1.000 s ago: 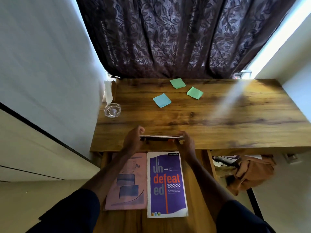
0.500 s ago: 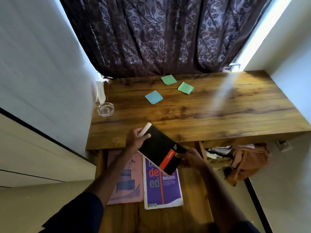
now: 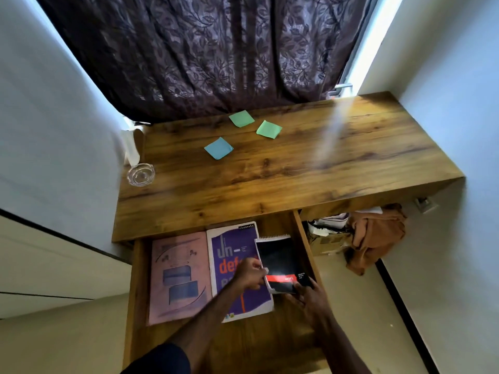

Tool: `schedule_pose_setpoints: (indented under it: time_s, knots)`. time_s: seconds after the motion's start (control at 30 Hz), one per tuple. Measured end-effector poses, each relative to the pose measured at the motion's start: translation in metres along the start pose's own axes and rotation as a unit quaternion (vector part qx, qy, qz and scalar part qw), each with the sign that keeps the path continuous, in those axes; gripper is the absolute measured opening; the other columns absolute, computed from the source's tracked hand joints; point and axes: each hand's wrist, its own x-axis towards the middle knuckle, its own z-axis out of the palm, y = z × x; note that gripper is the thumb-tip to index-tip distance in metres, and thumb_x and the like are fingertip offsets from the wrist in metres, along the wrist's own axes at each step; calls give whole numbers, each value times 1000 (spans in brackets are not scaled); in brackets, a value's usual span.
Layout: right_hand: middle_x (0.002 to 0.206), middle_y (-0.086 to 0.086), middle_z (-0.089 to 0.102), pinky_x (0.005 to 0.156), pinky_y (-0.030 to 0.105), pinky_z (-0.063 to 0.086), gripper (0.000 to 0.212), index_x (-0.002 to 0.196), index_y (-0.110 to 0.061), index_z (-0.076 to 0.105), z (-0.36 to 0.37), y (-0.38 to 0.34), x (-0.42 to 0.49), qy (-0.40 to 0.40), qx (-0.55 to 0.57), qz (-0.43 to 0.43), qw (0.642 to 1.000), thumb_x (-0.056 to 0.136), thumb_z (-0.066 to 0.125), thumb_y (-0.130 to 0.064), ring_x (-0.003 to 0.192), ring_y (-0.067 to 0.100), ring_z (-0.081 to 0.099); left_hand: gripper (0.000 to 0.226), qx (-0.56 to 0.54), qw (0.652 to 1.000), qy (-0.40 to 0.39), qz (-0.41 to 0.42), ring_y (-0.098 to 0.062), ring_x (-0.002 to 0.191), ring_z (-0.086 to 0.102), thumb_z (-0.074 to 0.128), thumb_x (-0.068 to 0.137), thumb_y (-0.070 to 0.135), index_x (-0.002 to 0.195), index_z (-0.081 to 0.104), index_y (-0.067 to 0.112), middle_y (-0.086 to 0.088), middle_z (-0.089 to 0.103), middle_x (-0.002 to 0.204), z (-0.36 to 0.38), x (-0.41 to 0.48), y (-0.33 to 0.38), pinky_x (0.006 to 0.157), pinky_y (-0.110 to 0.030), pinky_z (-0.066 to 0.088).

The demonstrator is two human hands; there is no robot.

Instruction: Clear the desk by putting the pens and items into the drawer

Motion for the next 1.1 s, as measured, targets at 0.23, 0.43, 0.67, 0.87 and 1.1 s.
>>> schedule_pose_setpoints:
  time_s: [0.23, 0.43, 0.67, 0.87, 1.1]
  knots:
    - [115, 23, 68, 88, 53, 59, 36, 121, 3, 59, 4, 3, 13, 63, 38, -8, 997, 90, 71, -10, 106, 39, 68, 10, 53, 998, -31, 27, -22, 87, 67, 65, 87, 6, 94, 68, 13, -11, 73, 100, 31, 16, -14, 85, -54, 59]
    - [104, 20, 65, 73, 35, 56, 32, 106, 7, 60, 15, 20, 11, 109, 4, 66, 992, 84, 77, -8, 99, 30, 65, 63, 146, 987, -45, 53, -29, 127, 58, 59, 93, 2, 153, 39, 8, -17, 54, 146, 42, 11, -9, 99, -34, 50]
    - [134, 13, 59, 68, 19, 48, 61, 142, -3, 47, 20, 35, 12, 100, -262, 41, 959, 88, 72, -15, 123, 28, 58, 64, 274, 959, -44, 61, -31, 144, 38, 61, 94, 3, 152, 35, 6, -15, 37, 157, 45, 6, -28, 114, -36, 39]
    - [110, 22, 68, 54, 27, 50, 51, 116, 2, 60, 5, 62, 68, 52, -250, 84, 963, 76, 72, -26, 94, 28, 67, 58, 353, 932, -81, 8, -31, 131, 50, 65, 93, 11, 146, 40, 9, -14, 48, 146, 36, 8, -55, 106, -39, 47]
    - [106, 19, 66, 70, 36, 60, 26, 108, 3, 52, 35, 15, 47, 17, -292, 64, 954, 93, 64, -15, 97, 24, 68, 74, 421, 902, -79, 50, -32, 147, 31, 65, 95, 11, 156, 23, 6, -15, 24, 163, 39, 13, -76, 120, -43, 32]
